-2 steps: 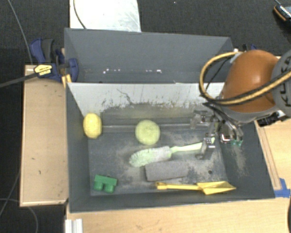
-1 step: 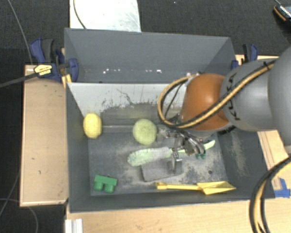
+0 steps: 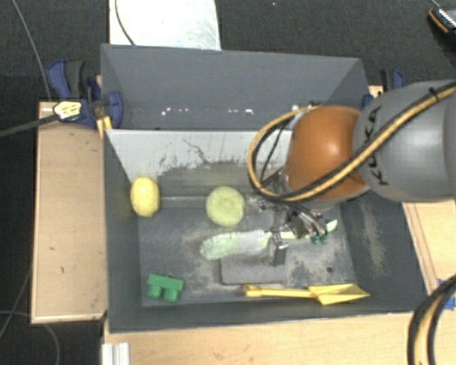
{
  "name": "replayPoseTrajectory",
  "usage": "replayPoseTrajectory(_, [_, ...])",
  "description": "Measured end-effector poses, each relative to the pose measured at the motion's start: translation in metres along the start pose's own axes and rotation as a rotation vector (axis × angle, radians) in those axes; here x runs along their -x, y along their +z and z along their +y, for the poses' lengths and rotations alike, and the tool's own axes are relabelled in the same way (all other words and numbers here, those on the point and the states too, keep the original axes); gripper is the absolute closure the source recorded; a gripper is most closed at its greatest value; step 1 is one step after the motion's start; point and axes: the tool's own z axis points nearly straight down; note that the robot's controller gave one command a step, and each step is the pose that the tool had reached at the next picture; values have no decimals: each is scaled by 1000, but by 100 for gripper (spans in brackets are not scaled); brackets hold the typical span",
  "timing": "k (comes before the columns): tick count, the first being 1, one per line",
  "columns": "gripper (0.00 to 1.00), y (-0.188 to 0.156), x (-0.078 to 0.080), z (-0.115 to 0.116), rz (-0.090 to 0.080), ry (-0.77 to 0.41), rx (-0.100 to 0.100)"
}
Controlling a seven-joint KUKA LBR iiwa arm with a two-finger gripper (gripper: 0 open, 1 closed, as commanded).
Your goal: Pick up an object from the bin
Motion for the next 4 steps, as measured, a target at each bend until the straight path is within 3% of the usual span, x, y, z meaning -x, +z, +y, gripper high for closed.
replayPoseTrajectory(1, [0, 42, 6, -18, 17, 78, 7])
replayPoseTrajectory(2, [0, 44, 2, 26, 0, -64, 1])
replayPoseTrajectory(3, [100, 40, 8, -17, 8, 71, 6])
replayPoseTrajectory(4, [100, 40, 8, -17, 8, 71, 6])
